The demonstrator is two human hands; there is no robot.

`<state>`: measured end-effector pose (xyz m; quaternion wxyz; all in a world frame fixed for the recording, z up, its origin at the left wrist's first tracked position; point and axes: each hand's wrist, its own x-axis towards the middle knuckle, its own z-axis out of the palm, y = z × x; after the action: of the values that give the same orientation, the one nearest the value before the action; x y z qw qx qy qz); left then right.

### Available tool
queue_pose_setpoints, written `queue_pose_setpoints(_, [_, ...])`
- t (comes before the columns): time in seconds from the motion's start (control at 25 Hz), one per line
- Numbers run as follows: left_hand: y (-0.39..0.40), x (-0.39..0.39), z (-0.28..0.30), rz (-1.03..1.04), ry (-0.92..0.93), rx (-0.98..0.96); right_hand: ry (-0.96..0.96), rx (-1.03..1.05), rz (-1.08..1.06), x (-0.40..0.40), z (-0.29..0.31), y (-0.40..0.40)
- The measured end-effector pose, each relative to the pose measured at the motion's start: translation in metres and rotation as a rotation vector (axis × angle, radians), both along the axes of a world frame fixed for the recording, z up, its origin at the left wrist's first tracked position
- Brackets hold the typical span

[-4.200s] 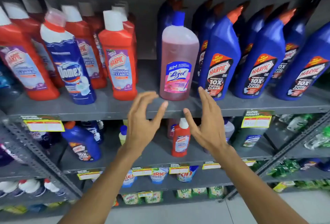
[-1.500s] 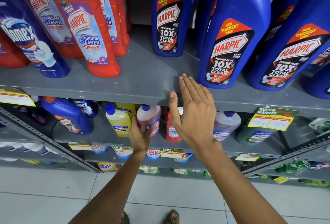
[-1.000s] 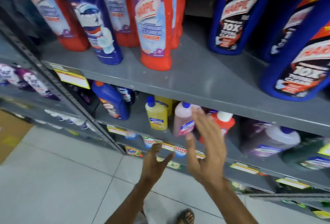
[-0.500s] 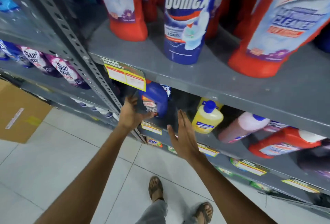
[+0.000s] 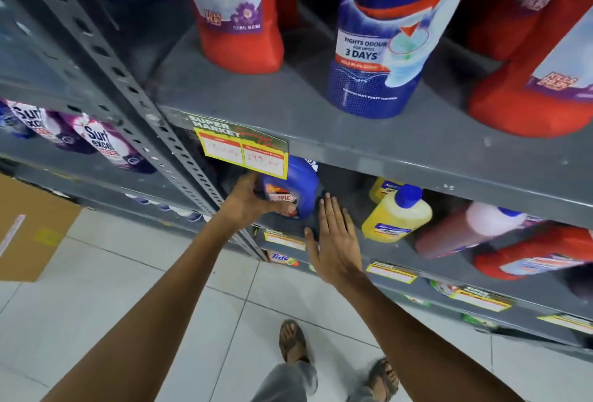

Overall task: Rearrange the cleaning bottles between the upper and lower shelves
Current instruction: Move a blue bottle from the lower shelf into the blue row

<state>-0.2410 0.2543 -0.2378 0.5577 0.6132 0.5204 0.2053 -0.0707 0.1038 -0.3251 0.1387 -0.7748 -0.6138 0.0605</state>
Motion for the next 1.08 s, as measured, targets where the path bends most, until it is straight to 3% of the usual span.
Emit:
queue_pose_setpoints(0.16, [-0.026,-0.001,0.002,0.157,-0.012,0.082,0.095,0.014,0.033,0.002,0.003,-0.001])
queue_pose_setpoints(0.32, [-0.075,-0.022,0.004,0.172,-0.039,0.274,0.213,0.229,0.081,0.010,0.023,-0.019])
queue_pose_setpoints(0.6, [-0.158,-0.008,0.062,0.160,-0.100,0.312,0.421,0.364,0.144,0.033,0.114,-0.094])
queue_pose_setpoints(0.72, [-0.182,0.018,0.104,0.118,-0.155,0.308,0.474,0.532,0.151,0.058,0.163,-0.133])
queue_pose_setpoints(0.88, [-0.211,0.058,0.166,0.034,-0.326,0.344,0.452,0.789,0.167,0.110,0.236,-0.173])
queue_pose_setpoints(1.08, [-0.237,0.125,0.257,-0.058,-0.604,0.412,0.220,0.814,-0.031,0.195,0.305,-0.208])
